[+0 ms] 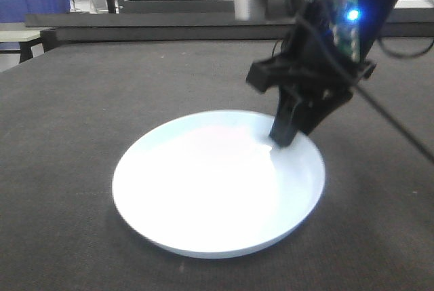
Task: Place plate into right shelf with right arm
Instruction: 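Close the right gripper on the plate rim and tilt it up, then lift the plate upright off the table with the right gripper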
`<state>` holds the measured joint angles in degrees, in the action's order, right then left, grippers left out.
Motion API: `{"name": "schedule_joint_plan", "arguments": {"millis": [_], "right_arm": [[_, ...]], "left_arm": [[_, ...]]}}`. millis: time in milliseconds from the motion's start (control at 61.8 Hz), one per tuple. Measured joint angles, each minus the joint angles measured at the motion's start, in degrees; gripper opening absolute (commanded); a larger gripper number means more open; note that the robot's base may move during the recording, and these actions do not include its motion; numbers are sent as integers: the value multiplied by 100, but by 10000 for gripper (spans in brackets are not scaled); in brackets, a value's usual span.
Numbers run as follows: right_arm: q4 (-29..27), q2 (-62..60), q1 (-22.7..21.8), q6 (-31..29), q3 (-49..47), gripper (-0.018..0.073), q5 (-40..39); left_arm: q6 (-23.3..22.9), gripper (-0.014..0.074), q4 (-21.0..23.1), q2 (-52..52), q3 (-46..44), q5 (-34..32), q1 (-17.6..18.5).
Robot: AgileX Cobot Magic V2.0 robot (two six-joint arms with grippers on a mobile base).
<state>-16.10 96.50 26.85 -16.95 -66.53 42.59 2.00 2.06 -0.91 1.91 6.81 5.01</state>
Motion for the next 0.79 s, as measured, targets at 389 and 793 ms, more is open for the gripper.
{"name": "schedule_joint_plan", "arguments": {"millis": [389,793], "right_arm": [[779,-2837,0,1121,363,63,130],[795,-6472,0,1237,2255,63,-1101]], "left_arm": [[0,-47,0,0,0,0,0],[0,-47,0,0,0,0,0]]}}
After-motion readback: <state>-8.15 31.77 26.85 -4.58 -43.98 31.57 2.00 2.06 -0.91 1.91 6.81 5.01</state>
